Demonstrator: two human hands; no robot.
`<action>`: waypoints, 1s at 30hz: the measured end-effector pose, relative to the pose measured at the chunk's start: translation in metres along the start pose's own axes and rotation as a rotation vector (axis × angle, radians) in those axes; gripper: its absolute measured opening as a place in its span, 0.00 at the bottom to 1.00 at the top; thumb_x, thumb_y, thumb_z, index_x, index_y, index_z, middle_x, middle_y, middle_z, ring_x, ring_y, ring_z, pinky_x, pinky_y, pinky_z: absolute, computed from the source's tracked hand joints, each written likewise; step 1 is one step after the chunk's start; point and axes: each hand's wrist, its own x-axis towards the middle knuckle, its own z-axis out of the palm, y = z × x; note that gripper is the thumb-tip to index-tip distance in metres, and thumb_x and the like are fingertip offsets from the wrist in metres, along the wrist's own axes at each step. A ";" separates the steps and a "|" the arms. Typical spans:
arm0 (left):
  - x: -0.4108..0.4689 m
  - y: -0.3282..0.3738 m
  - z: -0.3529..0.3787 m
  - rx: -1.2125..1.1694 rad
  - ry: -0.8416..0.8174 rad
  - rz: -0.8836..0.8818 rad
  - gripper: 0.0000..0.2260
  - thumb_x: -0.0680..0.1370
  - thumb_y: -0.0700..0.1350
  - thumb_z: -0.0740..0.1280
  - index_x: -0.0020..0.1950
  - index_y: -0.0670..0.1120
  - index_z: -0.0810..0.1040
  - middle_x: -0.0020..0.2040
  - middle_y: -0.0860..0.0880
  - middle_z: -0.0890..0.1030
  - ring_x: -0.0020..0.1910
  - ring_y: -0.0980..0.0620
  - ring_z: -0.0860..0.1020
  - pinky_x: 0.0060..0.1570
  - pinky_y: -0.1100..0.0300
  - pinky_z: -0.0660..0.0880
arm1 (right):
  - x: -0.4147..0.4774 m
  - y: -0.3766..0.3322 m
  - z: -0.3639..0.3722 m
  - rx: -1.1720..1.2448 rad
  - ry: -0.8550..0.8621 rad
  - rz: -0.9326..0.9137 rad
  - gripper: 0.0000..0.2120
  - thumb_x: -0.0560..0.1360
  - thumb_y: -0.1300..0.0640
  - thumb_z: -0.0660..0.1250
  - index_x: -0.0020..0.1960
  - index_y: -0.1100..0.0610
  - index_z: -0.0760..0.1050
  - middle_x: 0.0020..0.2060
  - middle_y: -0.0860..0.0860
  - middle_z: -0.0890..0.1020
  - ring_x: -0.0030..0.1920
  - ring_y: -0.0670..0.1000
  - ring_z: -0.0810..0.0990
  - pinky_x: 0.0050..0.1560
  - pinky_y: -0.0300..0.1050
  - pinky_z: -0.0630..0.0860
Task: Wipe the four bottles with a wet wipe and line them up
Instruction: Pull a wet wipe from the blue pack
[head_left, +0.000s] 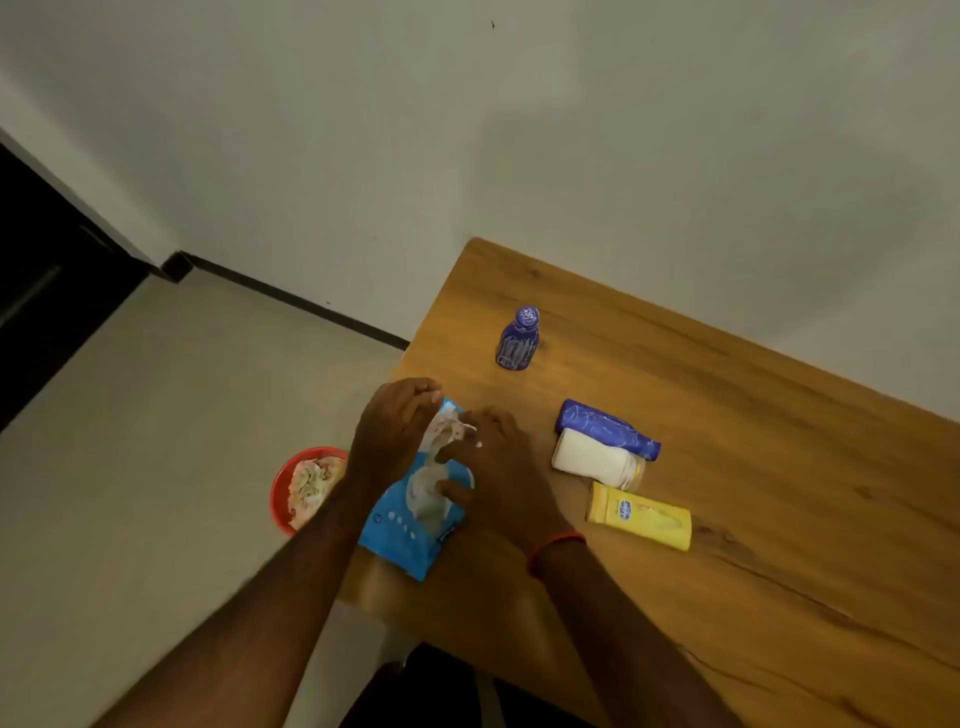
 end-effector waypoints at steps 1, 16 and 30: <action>0.002 -0.003 0.000 -0.020 0.010 -0.004 0.13 0.82 0.48 0.63 0.58 0.42 0.82 0.52 0.46 0.84 0.51 0.57 0.76 0.52 0.76 0.67 | 0.002 -0.002 0.007 -0.019 -0.048 -0.003 0.17 0.74 0.44 0.71 0.62 0.46 0.79 0.74 0.53 0.67 0.75 0.57 0.57 0.71 0.58 0.61; 0.000 -0.016 0.009 -0.028 0.024 0.024 0.10 0.82 0.43 0.64 0.57 0.39 0.82 0.51 0.43 0.84 0.51 0.62 0.75 0.54 0.76 0.67 | 0.002 0.001 0.059 -0.060 0.097 -0.048 0.08 0.74 0.49 0.71 0.50 0.51 0.85 0.71 0.56 0.72 0.74 0.60 0.63 0.69 0.58 0.65; 0.050 0.019 0.025 -0.151 0.019 0.160 0.15 0.81 0.54 0.64 0.60 0.47 0.80 0.57 0.52 0.83 0.59 0.54 0.78 0.56 0.58 0.75 | -0.019 -0.004 0.011 0.975 0.593 0.051 0.04 0.82 0.53 0.62 0.56 0.51 0.71 0.43 0.44 0.83 0.45 0.44 0.83 0.40 0.40 0.80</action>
